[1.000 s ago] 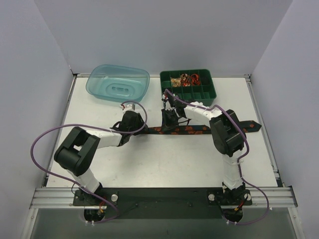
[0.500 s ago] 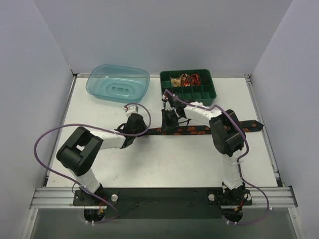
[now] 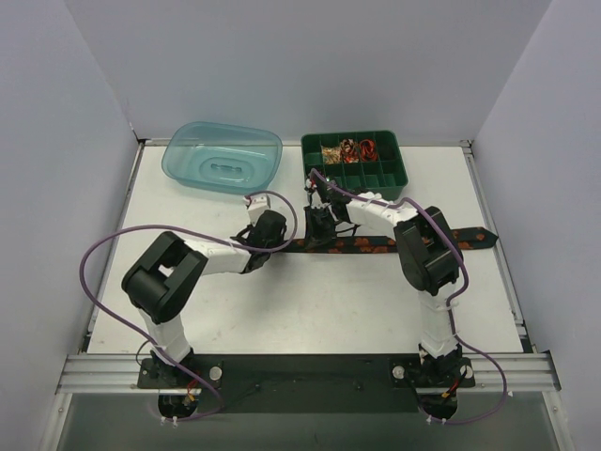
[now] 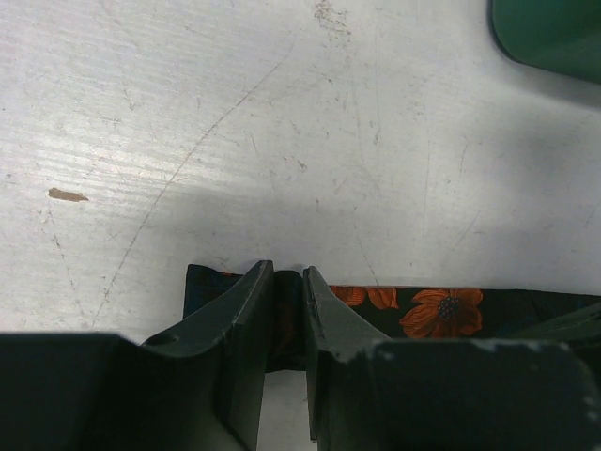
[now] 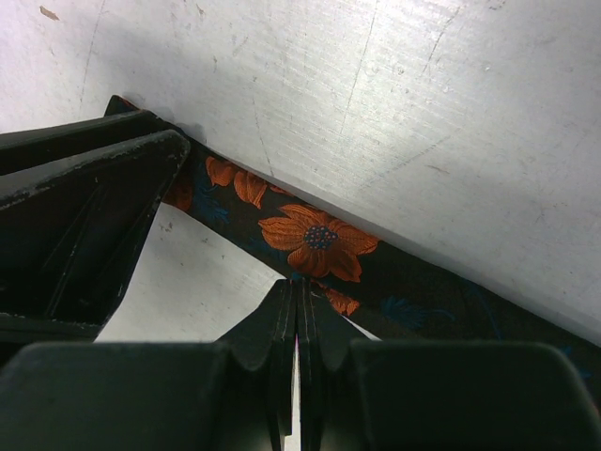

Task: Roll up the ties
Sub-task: Roll the tie at the center of the board.

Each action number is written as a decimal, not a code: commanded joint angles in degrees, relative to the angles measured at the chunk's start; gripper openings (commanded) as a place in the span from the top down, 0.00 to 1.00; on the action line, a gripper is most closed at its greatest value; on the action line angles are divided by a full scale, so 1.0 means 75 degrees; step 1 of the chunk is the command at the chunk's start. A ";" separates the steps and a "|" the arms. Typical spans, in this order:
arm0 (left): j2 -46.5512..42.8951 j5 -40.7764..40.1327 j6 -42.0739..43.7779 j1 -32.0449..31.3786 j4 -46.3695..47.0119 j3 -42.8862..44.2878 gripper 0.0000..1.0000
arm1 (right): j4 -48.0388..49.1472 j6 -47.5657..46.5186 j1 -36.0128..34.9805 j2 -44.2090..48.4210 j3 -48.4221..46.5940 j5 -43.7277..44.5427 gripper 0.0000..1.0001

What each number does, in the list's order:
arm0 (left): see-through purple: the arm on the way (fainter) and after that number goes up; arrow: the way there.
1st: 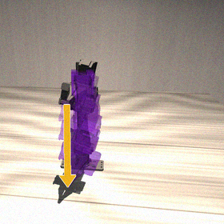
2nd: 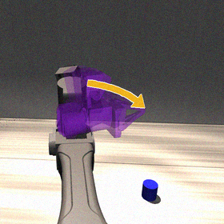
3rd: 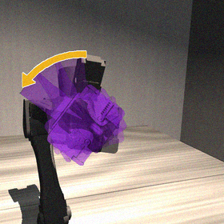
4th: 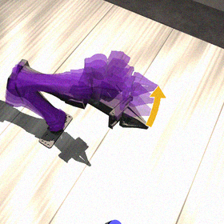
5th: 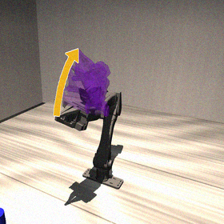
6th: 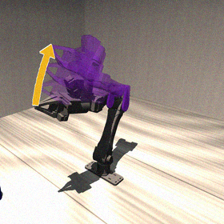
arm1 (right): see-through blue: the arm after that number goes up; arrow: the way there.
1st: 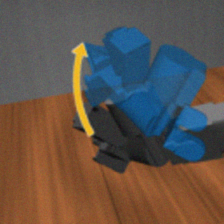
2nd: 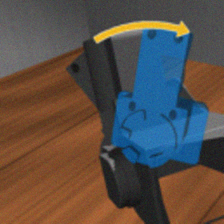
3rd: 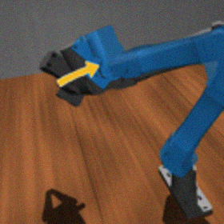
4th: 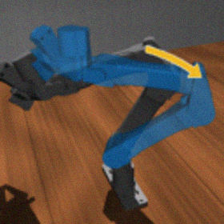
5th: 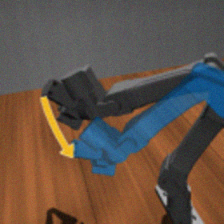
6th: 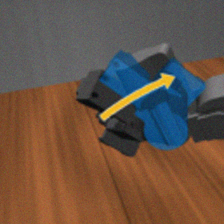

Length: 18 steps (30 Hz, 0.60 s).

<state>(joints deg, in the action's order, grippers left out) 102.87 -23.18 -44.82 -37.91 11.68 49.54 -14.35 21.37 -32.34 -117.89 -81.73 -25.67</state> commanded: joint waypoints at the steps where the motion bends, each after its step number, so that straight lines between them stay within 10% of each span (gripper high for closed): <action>1: 0.0160 -0.0319 0.0128 -0.0195 -0.1241 -0.0042 0.70 | -0.0173 -0.0013 -0.0001 0.0062 0.0058 0.0118 1.00; 18: -0.1434 -0.0730 0.0538 -0.0336 -0.1487 -0.0207 0.50 | -0.0196 -0.0048 -0.0083 0.0390 -0.0082 -0.0069 1.00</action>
<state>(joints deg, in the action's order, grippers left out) 96.12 -26.87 -42.24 -40.36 2.66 47.72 -14.35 21.34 -32.34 -117.86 -81.73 -25.74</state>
